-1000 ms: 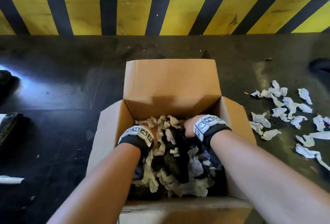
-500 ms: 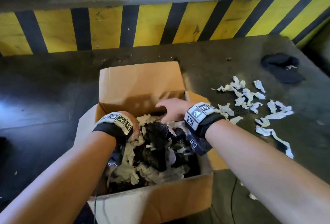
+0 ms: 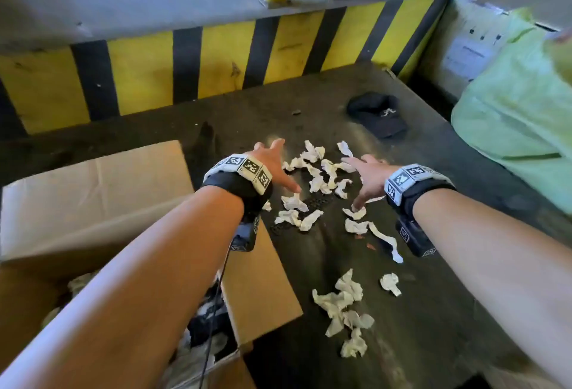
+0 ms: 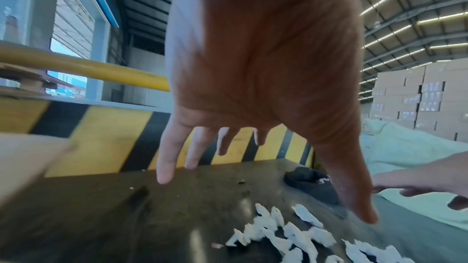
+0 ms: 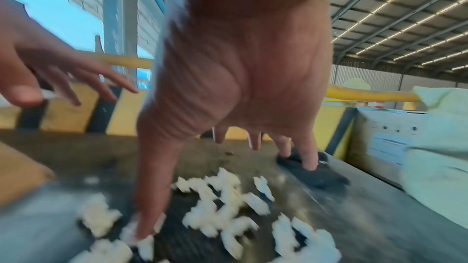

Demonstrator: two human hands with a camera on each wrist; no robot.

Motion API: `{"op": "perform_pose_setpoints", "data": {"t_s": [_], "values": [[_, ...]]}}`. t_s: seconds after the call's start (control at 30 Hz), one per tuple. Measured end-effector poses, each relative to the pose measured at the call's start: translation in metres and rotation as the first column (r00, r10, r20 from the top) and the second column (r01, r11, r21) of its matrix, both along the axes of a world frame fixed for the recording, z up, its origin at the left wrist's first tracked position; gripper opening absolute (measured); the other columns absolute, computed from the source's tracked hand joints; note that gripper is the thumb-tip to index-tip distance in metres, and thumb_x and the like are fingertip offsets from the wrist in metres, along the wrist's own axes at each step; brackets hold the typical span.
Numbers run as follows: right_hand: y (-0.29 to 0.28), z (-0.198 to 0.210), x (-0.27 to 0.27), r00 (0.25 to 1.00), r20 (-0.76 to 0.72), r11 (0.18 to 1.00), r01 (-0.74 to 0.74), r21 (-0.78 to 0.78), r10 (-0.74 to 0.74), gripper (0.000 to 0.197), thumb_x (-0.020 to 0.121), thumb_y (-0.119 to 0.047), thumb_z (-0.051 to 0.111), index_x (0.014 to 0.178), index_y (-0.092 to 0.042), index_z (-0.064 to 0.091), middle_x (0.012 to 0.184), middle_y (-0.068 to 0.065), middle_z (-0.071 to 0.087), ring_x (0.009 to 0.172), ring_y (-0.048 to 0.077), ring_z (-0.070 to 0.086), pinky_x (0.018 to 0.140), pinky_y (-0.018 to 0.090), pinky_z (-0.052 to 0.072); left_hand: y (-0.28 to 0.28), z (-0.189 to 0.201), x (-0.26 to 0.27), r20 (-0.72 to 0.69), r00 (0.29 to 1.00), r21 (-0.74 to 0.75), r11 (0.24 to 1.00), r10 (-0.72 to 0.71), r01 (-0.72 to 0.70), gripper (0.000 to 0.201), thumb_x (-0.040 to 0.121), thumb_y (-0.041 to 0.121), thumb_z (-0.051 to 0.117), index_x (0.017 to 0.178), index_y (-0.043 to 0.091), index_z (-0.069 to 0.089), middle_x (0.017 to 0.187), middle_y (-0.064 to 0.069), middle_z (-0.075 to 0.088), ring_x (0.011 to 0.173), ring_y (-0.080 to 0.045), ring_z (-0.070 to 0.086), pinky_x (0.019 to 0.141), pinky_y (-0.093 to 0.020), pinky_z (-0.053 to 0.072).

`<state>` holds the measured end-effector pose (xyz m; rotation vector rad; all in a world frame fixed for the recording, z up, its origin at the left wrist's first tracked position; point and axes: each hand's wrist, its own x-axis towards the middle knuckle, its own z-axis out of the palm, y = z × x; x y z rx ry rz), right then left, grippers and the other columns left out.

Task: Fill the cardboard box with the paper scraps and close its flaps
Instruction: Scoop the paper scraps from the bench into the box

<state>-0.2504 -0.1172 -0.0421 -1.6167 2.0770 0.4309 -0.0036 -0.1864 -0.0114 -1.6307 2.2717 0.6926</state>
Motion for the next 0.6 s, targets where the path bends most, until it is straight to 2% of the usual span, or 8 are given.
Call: {"op": "perform_pose_setpoints", "data": {"t_s": [0.07,0.17,0.3,0.43,0.53,0.6], "values": [[0.008,-0.012,-0.03,0.999,-0.02,0.997,0.045,0.061,-0.043,0.146,0.055,-0.046,0.099,0.159,-0.05,-0.002,0.172,0.009,-0.011,0.155,0.049,-0.01,0.118,0.071,0.013,-0.007,-0.022,-0.039,0.016,0.999,0.035,0.999,-0.032,0.032,0.147,0.052,0.067,0.089,0.157,0.042,-0.01,0.167,-0.017,-0.003,0.144,-0.05,0.031,0.108,-0.063,0.041],[0.005,-0.046,-0.064,0.998,-0.021,0.992,0.055,0.112,-0.053,0.154,0.053,-0.049,0.099,0.159,-0.047,-0.014,0.169,0.008,-0.027,0.151,0.048,-0.026,0.116,0.075,0.002,-0.017,-0.074,-0.085,0.07,0.995,0.055,0.996,-0.072,0.068,0.158,0.044,0.064,0.093,0.155,0.045,-0.018,0.166,-0.017,-0.016,0.145,-0.06,0.015,0.111,-0.069,0.033],[-0.012,-0.102,-0.091,0.997,-0.017,0.985,0.076,0.154,-0.075,0.163,0.047,-0.059,0.098,0.158,-0.043,-0.021,0.164,0.009,-0.037,0.148,0.052,-0.029,0.116,0.074,-0.003,-0.024,-0.135,-0.114,0.15,0.981,0.147,0.984,-0.12,0.098,0.161,0.048,0.055,0.096,0.152,0.045,-0.027,0.162,-0.016,-0.031,0.144,-0.063,-0.008,0.112,-0.074,0.023],[-0.03,-0.148,-0.105,0.994,0.046,0.978,0.089,0.189,-0.1,0.168,0.042,-0.062,0.098,0.156,-0.045,-0.024,0.163,0.009,-0.039,0.148,0.052,-0.029,0.119,0.071,-0.004,-0.043,-0.175,-0.132,0.21,0.956,0.154,0.973,-0.205,0.175,0.167,0.043,0.057,0.097,0.147,0.049,-0.033,0.157,-0.011,-0.043,0.145,-0.055,-0.02,0.11,-0.078,0.021],[-0.041,-0.177,-0.104,0.991,0.09,0.986,0.086,0.144,-0.1,0.164,0.046,-0.055,0.1,0.155,-0.048,-0.022,0.167,0.007,-0.033,0.15,0.051,-0.026,0.12,0.072,0.002,-0.059,-0.195,-0.145,0.232,0.932,0.143,0.958,-0.278,0.25,0.166,0.042,0.057,0.097,0.149,0.048,-0.03,0.159,-0.012,-0.039,0.146,-0.054,-0.021,0.113,-0.075,0.014],[-0.044,-0.186,-0.098,0.992,0.113,0.995,0.051,0.089,-0.061,0.157,0.052,-0.05,0.099,0.157,-0.046,-0.018,0.17,0.005,-0.022,0.153,0.051,-0.018,0.12,0.07,0.011,-0.062,-0.205,-0.148,0.209,0.922,0.17,0.94,-0.326,0.294,0.16,0.046,0.048,0.099,0.155,0.044,-0.019,0.163,-0.013,-0.03,0.148,-0.052,-0.015,0.116,-0.07,0.013]]}}
